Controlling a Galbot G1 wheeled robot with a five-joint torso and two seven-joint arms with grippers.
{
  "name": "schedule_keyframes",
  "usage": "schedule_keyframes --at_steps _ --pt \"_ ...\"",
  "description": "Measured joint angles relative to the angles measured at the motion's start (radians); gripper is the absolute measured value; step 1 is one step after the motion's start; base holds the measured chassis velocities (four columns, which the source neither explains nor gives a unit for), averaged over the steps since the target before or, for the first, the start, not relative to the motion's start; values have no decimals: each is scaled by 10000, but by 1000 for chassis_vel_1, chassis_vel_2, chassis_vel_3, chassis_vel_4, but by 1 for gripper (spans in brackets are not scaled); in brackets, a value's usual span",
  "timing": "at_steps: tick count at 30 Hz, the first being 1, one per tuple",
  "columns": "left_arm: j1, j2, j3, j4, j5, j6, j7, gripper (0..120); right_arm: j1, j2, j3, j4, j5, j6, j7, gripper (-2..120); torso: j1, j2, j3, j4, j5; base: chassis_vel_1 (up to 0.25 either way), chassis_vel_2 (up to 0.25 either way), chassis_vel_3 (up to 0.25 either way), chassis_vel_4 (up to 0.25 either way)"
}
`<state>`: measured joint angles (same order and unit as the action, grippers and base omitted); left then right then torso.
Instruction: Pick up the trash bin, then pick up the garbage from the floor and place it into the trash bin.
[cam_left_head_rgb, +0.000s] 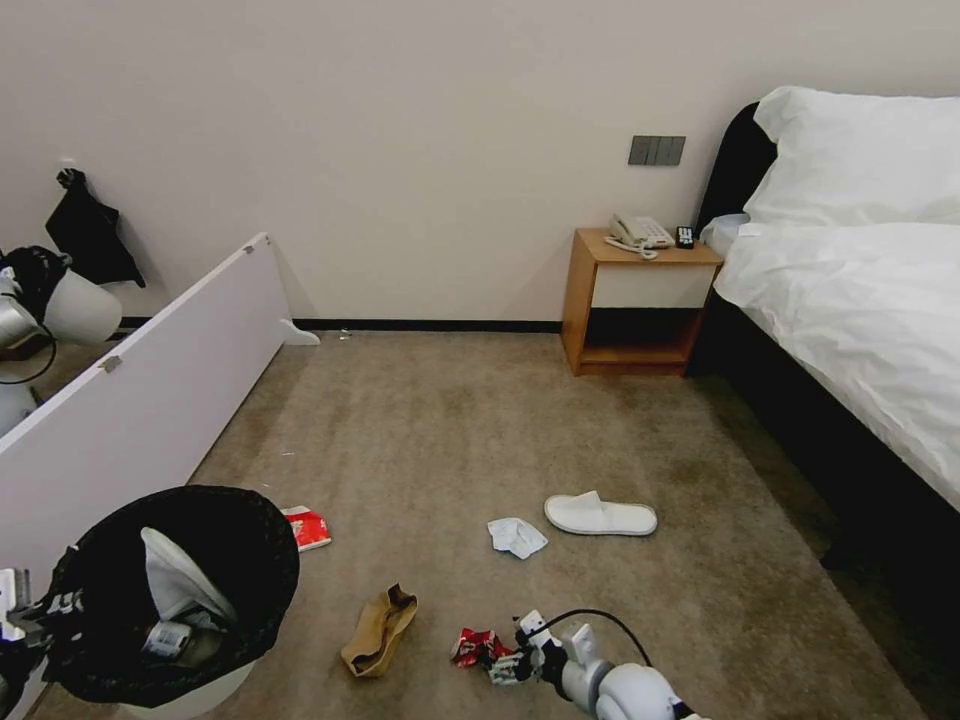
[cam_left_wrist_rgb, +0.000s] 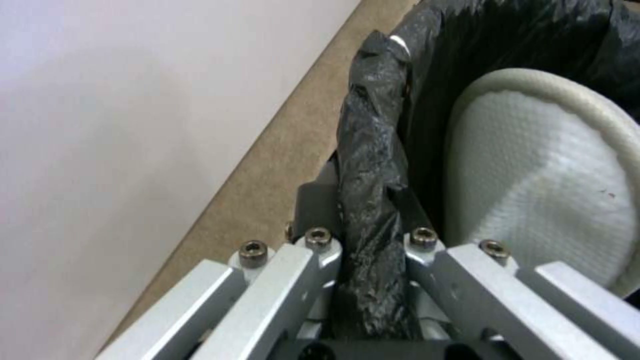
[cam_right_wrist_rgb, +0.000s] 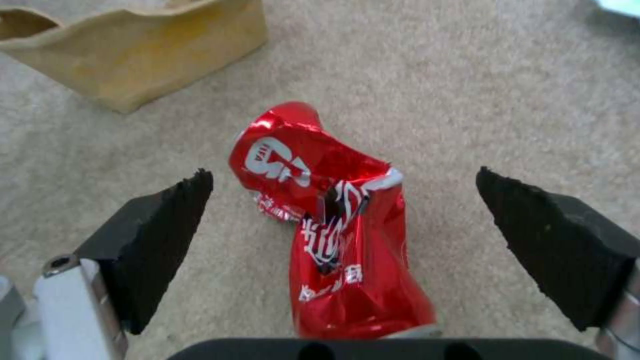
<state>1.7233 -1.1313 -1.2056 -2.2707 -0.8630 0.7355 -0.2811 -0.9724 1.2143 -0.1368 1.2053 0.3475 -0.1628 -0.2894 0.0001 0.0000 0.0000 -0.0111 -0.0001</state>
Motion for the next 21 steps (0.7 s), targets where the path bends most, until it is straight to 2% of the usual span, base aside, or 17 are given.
schedule_keyframes --at_steps 21 --pt "-18 18 -3 -45 -34 0 0 4 53 316 174 -1115 -507 253 -91 100 0 0 0 -1 2 0 0 0 0"
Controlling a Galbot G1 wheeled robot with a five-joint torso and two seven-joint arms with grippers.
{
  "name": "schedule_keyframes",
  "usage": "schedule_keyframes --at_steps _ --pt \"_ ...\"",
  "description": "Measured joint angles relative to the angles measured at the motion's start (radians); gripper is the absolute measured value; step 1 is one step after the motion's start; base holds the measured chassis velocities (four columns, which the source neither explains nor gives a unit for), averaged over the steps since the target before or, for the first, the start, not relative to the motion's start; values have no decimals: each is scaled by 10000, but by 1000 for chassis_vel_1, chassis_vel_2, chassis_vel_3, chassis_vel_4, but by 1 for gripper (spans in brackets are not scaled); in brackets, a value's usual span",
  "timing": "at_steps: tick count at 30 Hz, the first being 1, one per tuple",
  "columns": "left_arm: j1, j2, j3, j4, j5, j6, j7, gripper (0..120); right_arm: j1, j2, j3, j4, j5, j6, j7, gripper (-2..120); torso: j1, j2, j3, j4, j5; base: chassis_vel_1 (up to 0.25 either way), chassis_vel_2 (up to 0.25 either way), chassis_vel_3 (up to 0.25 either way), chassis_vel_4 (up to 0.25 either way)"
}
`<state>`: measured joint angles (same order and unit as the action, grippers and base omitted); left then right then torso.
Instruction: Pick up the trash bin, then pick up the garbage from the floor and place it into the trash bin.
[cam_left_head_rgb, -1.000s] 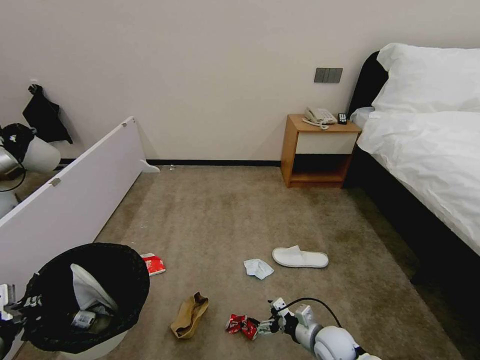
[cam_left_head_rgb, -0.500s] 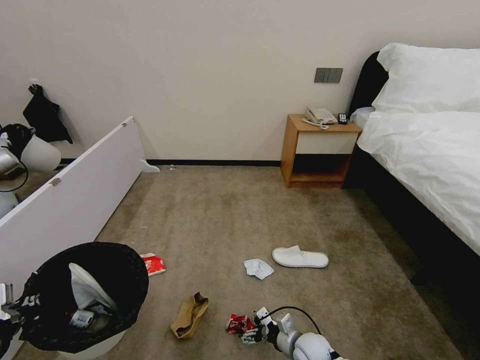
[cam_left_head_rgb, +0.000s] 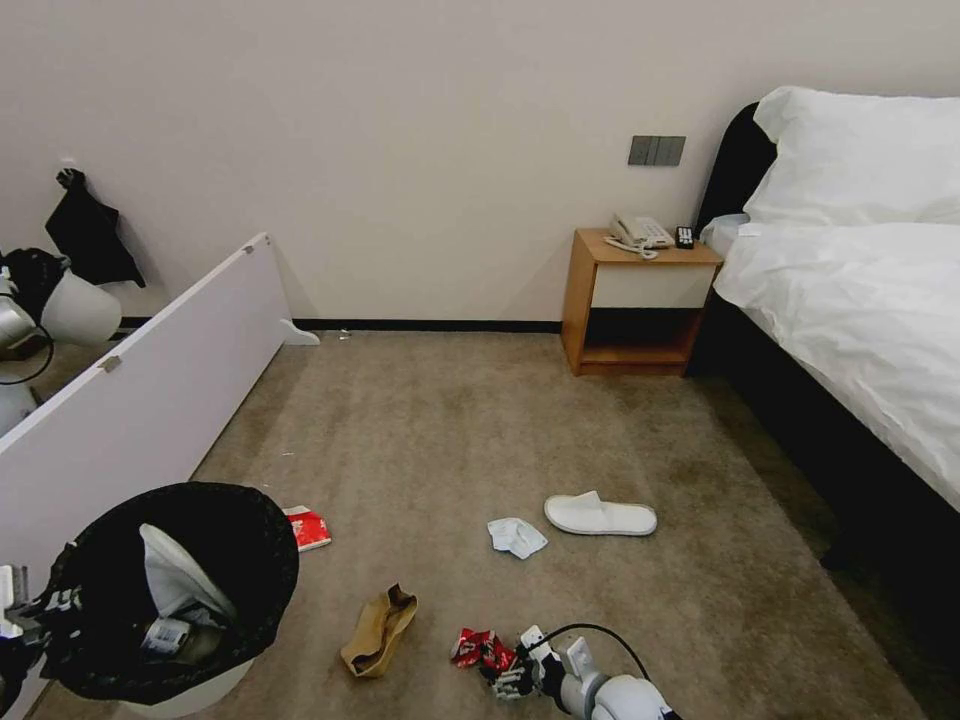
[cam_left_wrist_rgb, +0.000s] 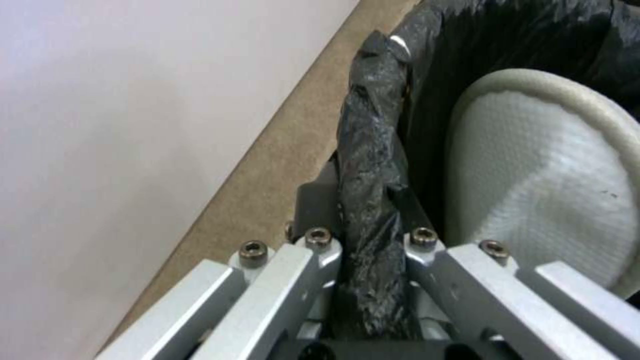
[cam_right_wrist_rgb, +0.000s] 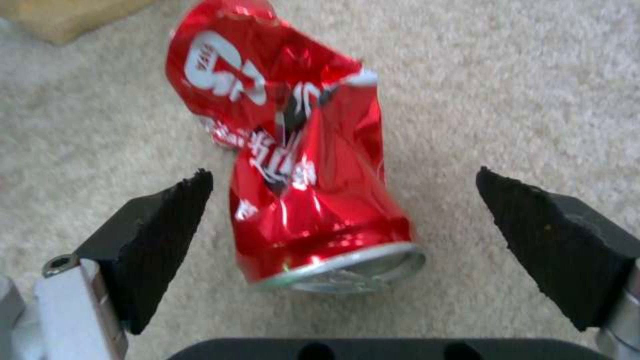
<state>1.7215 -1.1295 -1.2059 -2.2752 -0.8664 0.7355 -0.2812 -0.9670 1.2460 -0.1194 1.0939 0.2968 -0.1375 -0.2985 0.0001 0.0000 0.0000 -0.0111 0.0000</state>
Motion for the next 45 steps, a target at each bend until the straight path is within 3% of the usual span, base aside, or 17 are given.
schedule_keyframes --at_steps 10,12,16,18,23,38,45 --pt "45 7 -54 -8 -44 -1 -1 4 68 129 -14 -279 -54 52 -101 98 0 0 0 0 0 0 0 0 0" --pt "37 14 -57 -8 -58 0 0 4 76 133 -55 -325 -29 80 -174 85 0 0 0 0 0 0 0 0 0" --pt "26 29 -76 -5 -81 -1 -1 4 63 119 -61 -326 4 93 -185 75 0 0 0 -1 -1 0 0 0 0" --pt "16 38 -91 20 -106 0 0 4 57 118 -54 -343 17 134 -189 64 0 0 0 -1 0 0 0 0 0" --pt "-7 38 -83 48 -109 0 -2 4 71 104 -58 -344 38 147 -203 51 0 0 -1 0 0 0 0 0 0" --pt "-38 48 -47 86 -120 0 -2 4 47 18 21 -220 -36 259 -206 51 0 0 0 0 0 0 0 0 0" --pt "-51 37 77 42 -113 0 -6 4 -84 -331 708 1017 -166 418 -153 51 0 0 0 0 0 0 0 0 0"
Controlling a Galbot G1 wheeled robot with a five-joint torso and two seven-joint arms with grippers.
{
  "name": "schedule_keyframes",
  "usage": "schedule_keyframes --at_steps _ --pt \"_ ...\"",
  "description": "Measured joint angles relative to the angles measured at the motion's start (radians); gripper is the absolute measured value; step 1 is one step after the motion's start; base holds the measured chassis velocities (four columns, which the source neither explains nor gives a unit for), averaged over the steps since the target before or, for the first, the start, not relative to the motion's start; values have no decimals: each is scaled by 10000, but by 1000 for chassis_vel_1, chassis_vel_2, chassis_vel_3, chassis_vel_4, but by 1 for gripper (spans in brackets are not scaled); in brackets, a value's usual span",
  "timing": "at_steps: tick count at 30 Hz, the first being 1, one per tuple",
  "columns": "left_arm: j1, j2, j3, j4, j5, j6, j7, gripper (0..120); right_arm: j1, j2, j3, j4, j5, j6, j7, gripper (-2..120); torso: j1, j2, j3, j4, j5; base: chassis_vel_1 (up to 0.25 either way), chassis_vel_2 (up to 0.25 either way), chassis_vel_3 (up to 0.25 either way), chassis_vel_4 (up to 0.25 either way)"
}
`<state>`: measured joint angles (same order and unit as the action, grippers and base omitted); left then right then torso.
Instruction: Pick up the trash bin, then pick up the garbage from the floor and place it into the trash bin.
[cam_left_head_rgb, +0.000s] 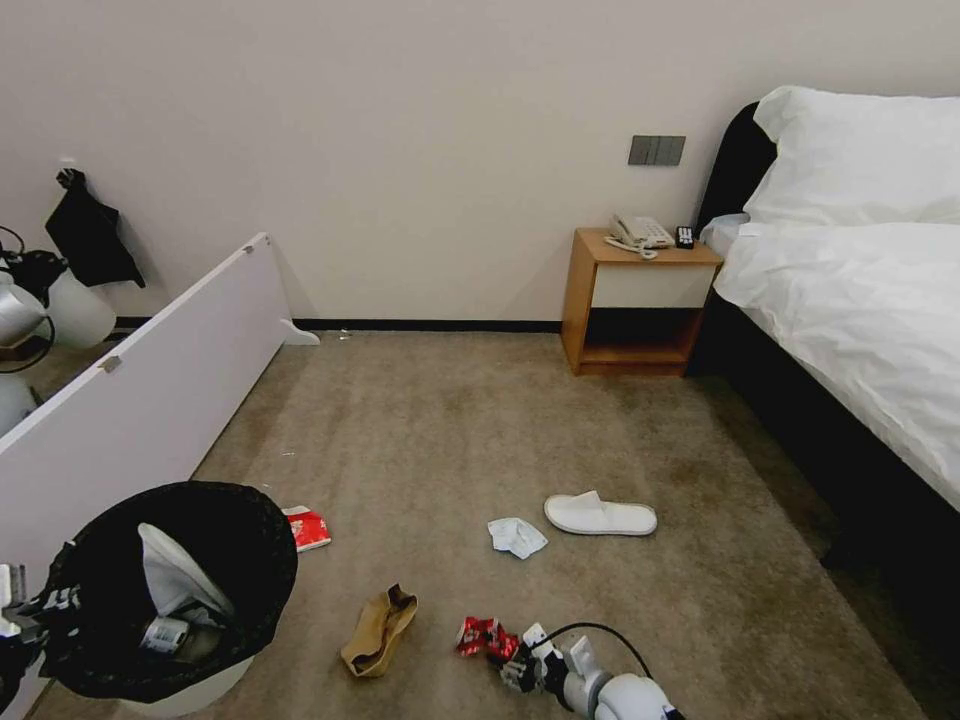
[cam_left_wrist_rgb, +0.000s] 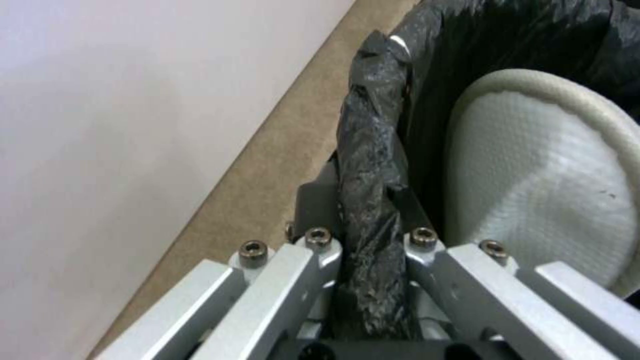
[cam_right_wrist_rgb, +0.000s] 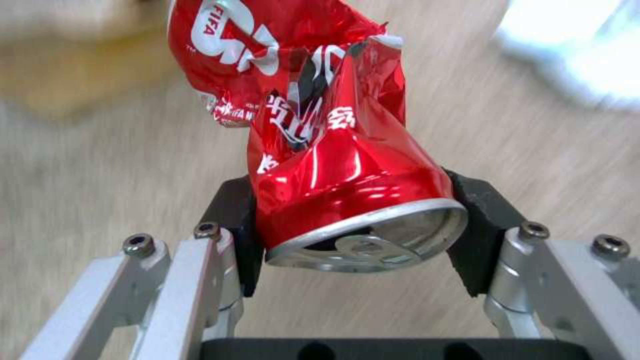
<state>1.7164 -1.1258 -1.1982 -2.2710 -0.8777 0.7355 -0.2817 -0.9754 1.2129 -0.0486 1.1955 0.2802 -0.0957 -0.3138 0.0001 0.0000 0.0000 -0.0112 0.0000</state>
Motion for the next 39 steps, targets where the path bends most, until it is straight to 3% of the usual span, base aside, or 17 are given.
schedule_keyframes --at_steps 5,10,20,27,29,32,39 --pt "1 1 150 -60 15 0 3 4 -32 -535 291 1555 520 -2 58 51 0 0 0 1 2 0 0 0 0" --pt "158 29 327 -141 56 0 -7 4 156 -1595 354 3779 1378 -108 177 51 0 0 0 -1 1 0 0 0 0" --pt "133 3 632 -257 178 0 -26 4 1258 -2366 -322 6165 3041 -331 311 51 0 0 0 -2 0 0 0 0 0" --pt "103 16 718 -237 248 0 -77 4 3073 -1968 -1534 6758 4352 -337 407 51 0 0 0 2 -3 0 0 0 0" --pt "127 38 721 -217 330 0 -54 4 4114 -1352 -2354 6798 5179 -387 497 51 0 0 0 4 -3 0 0 0 0" --pt "132 41 721 -215 350 0 -51 4 4303 -1208 -2530 6797 5334 -401 516 51 0 0 0 3 -4 0 0 0 0" --pt "125 57 713 -193 401 0 7 4 5501 -101 -4151 6547 6074 -447 604 51 0 0 0 0 -4 0 0 0 0"
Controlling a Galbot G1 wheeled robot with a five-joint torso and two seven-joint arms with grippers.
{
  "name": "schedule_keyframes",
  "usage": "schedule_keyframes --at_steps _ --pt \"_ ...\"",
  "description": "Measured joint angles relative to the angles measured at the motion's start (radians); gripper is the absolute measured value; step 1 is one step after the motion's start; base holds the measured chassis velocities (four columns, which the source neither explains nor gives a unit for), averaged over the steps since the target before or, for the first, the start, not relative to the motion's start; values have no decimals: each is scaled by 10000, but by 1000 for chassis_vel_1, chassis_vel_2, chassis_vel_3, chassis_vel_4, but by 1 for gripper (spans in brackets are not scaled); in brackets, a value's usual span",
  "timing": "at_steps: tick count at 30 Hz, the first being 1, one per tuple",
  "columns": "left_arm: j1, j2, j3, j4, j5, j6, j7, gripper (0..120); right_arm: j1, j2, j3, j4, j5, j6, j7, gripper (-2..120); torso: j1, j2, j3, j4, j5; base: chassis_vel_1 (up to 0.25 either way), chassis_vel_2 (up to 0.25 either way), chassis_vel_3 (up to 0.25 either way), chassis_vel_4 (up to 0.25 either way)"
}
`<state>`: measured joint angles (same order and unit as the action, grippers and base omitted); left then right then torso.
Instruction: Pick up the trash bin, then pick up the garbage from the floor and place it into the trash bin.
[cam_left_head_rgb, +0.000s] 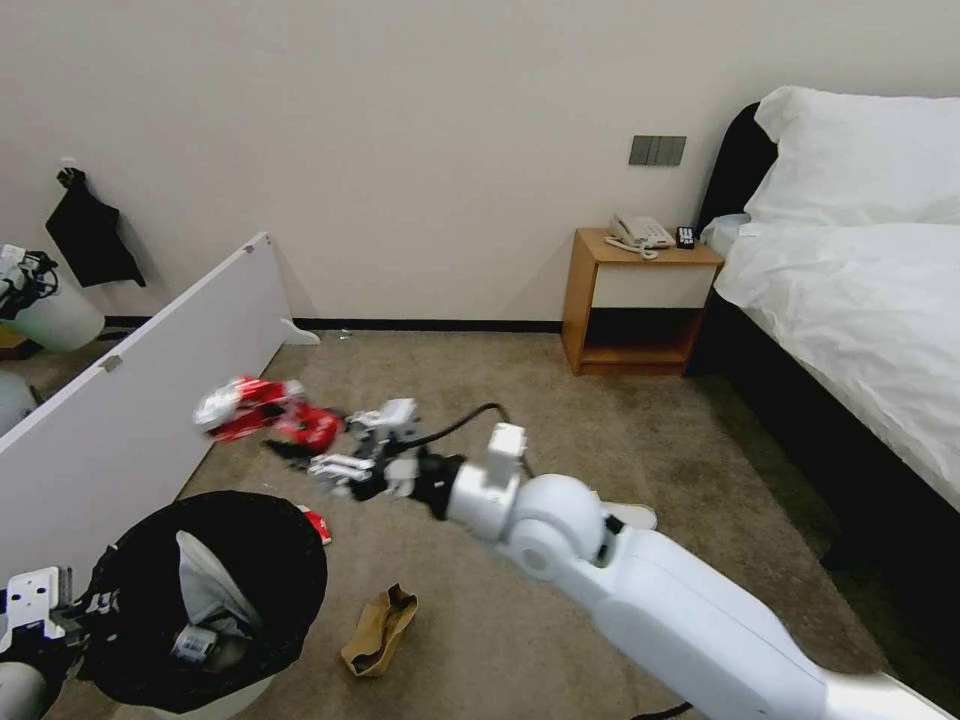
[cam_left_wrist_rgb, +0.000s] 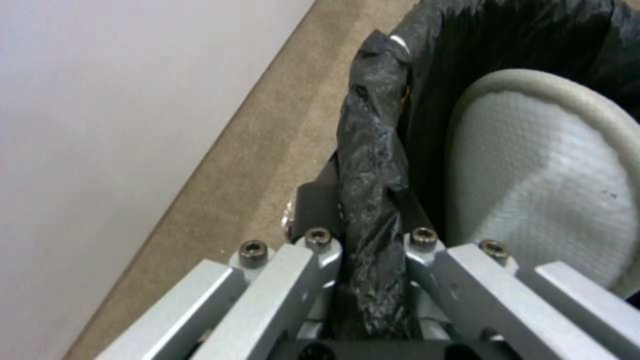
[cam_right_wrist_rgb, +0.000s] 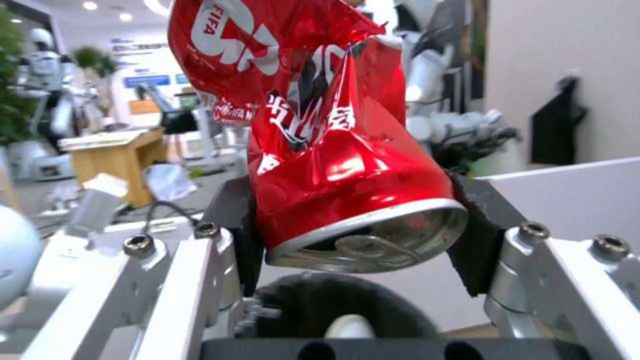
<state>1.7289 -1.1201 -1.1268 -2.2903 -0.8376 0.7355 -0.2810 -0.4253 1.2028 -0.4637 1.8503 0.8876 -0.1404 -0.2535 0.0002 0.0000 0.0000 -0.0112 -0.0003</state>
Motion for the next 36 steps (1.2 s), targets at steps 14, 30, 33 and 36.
schedule_keyframes --at_steps 14,30,33,36 --pt "-59 -1 65 -26 170 0 15 4 -46 652 -1350 -721 74 34 234 51 0 0 0 0 2 0 0 0 0" --pt "6 -2 -24 -153 89 -1 9 4 -311 568 -1468 -1062 -256 36 477 51 0 0 0 0 3 0 0 0 0" --pt "11 -2 -28 -159 59 0 9 4 -330 577 -1469 -1109 -435 74 494 55 0 0 0 0 3 0 0 0 0" --pt "10 -4 -21 -160 57 0 9 4 -330 579 -1485 -1109 -447 79 494 61 0 0 0 0 3 0 0 0 0"
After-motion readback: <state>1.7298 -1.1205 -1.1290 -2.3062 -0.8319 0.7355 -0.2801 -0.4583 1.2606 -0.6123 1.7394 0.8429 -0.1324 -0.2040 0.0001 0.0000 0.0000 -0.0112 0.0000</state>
